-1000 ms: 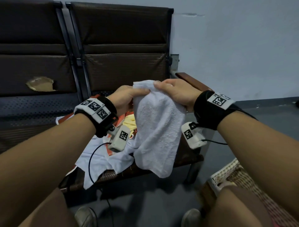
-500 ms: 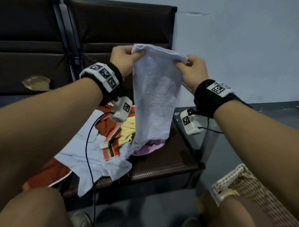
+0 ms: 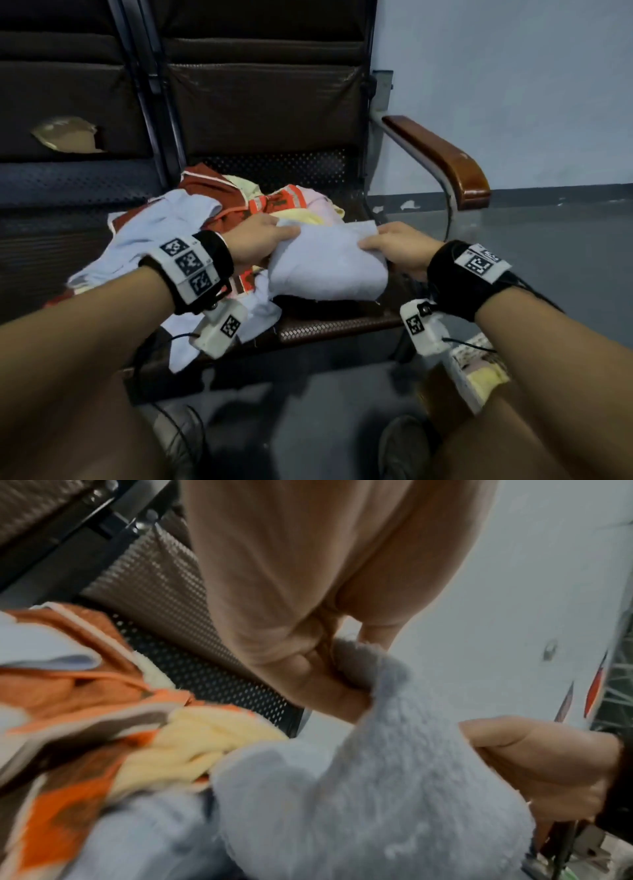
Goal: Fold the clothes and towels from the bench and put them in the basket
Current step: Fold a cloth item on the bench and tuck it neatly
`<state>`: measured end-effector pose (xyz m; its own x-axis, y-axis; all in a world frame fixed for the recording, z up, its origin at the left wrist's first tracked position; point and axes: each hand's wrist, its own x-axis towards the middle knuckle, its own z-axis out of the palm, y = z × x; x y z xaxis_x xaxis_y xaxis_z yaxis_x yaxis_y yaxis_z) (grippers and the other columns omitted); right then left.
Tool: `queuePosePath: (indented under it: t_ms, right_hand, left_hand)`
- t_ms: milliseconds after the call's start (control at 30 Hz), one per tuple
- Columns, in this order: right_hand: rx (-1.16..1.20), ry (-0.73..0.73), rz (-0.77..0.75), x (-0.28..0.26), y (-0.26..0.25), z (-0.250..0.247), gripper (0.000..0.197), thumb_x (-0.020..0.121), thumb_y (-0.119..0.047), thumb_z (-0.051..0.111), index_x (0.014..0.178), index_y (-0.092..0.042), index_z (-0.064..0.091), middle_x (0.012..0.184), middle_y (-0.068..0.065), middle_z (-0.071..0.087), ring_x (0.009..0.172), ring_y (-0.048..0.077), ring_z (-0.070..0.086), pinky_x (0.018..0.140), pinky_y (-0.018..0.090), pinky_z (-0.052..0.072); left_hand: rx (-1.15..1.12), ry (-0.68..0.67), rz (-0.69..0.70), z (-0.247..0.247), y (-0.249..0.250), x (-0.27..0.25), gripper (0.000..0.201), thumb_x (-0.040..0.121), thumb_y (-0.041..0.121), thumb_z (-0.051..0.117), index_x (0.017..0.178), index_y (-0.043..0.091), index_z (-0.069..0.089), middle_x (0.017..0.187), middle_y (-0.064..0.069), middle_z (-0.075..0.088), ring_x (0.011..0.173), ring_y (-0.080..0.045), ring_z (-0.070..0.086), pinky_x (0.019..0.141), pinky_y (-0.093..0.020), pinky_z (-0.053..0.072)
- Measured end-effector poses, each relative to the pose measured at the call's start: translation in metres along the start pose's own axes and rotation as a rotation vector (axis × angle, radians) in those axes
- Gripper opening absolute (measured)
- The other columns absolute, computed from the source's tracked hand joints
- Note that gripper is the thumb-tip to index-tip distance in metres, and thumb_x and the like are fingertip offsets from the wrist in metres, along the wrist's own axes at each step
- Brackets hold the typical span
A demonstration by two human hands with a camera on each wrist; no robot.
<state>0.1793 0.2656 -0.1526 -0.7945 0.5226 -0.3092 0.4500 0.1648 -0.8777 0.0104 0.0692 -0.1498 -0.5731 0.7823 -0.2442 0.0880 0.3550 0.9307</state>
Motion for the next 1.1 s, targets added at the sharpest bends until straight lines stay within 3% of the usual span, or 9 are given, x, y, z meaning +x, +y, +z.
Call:
queuePosePath:
  t_ms: [133,300,467,533,633,733,867,1000,1100]
  right_hand:
    - [-0.156,-0.086,0.135,0.011,0.037,0.017,0.022,0.092,-0.016,0.065,0.106,-0.001,0.072,0.112,0.016,0.073,0.106,0.032,0.070,0.091,0.043,0.056]
    - [-0.326,0.047,0.057,0.035,0.052,0.029,0.025,0.092,-0.020,0.059,0.099,0.001,0.071,0.099,0.016,0.073,0.092,0.034,0.069,0.077,0.037,0.053]
    - [-0.506,0.142,0.025,0.051,0.059,0.032,0.012,0.092,-0.026,0.059,0.100,-0.017,0.058,0.112,0.010,0.068,0.098,0.029,0.062,0.076,0.030,0.042]
    - [-0.546,0.097,0.032,0.050,0.062,0.032,0.029,0.089,-0.029,0.064,0.113,-0.018,0.052,0.118,0.008,0.064,0.101,0.027,0.060,0.078,0.030,0.042]
    - [-0.638,0.067,-0.087,0.038,0.068,0.034,0.076,0.081,-0.032,0.073,0.144,-0.020,0.034,0.132,0.011,0.053,0.116,0.030,0.055,0.094,0.039,0.049]
    - [-0.751,0.128,-0.346,0.017,0.070,0.038,0.066,0.078,-0.037,0.075,0.137,-0.025,0.045,0.135,0.007,0.045,0.126,0.027,0.044,0.104,0.040,0.043]
    - [-0.826,-0.150,-0.427,0.001,0.080,0.045,0.056,0.080,-0.053,0.077,0.122,-0.020,0.064,0.122,0.002,0.062,0.115,0.020,0.056,0.101,0.035,0.043]
    - [-1.012,-0.301,-0.353,-0.008,0.090,0.050,0.097,0.076,-0.052,0.080,0.154,-0.016,0.034,0.153,0.005,0.039,0.140,0.022,0.037,0.116,0.036,0.034]
    - [-1.070,-0.265,-0.370,-0.011,0.090,0.047,0.061,0.086,-0.026,0.068,0.143,-0.017,0.049,0.146,0.006,0.052,0.135,0.025,0.047,0.109,0.036,0.041]
  left_hand:
    - [0.257,-0.051,-0.149,0.013,-0.048,0.009,0.037,0.098,0.026,0.057,0.092,-0.010,0.066,0.090,-0.025,0.068,0.077,-0.033,0.066,0.066,-0.039,0.054]
    - [0.496,0.136,0.020,0.027,-0.066,0.028,0.043,0.101,0.030,0.050,0.064,0.010,0.048,0.065,-0.008,0.050,0.063,-0.023,0.046,0.056,-0.033,0.030]
    - [0.418,0.228,0.038,0.029,-0.078,0.049,0.021,0.096,0.029,0.060,0.099,0.009,0.064,0.093,-0.006,0.062,0.084,-0.025,0.056,0.077,-0.039,0.045]
    - [0.456,0.178,-0.024,0.031,-0.084,0.047,0.043,0.088,0.032,0.070,0.125,0.016,0.056,0.112,-0.004,0.062,0.099,-0.026,0.059,0.088,-0.041,0.050]
    - [0.578,0.263,0.151,0.033,-0.087,0.034,0.049,0.075,0.035,0.077,0.114,0.021,0.049,0.112,-0.004,0.051,0.093,-0.025,0.055,0.078,-0.038,0.048]
    - [0.551,0.050,0.342,0.035,-0.092,0.011,0.057,0.064,0.058,0.080,0.103,0.027,0.051,0.102,0.006,0.055,0.090,-0.015,0.054,0.077,-0.034,0.046]
    - [0.864,-0.283,0.331,0.037,-0.122,-0.012,0.097,0.059,0.050,0.089,0.140,0.027,0.044,0.142,0.003,0.043,0.128,-0.015,0.040,0.110,-0.033,0.036]
    - [0.866,-0.122,0.374,0.037,-0.132,-0.013,0.065,0.078,0.025,0.078,0.138,0.021,0.054,0.140,-0.001,0.057,0.127,-0.021,0.053,0.106,-0.027,0.039]
    - [0.810,0.019,0.406,0.033,-0.124,-0.009,0.025,0.089,0.020,0.063,0.114,0.021,0.070,0.106,-0.001,0.074,0.100,-0.024,0.067,0.084,-0.030,0.048]
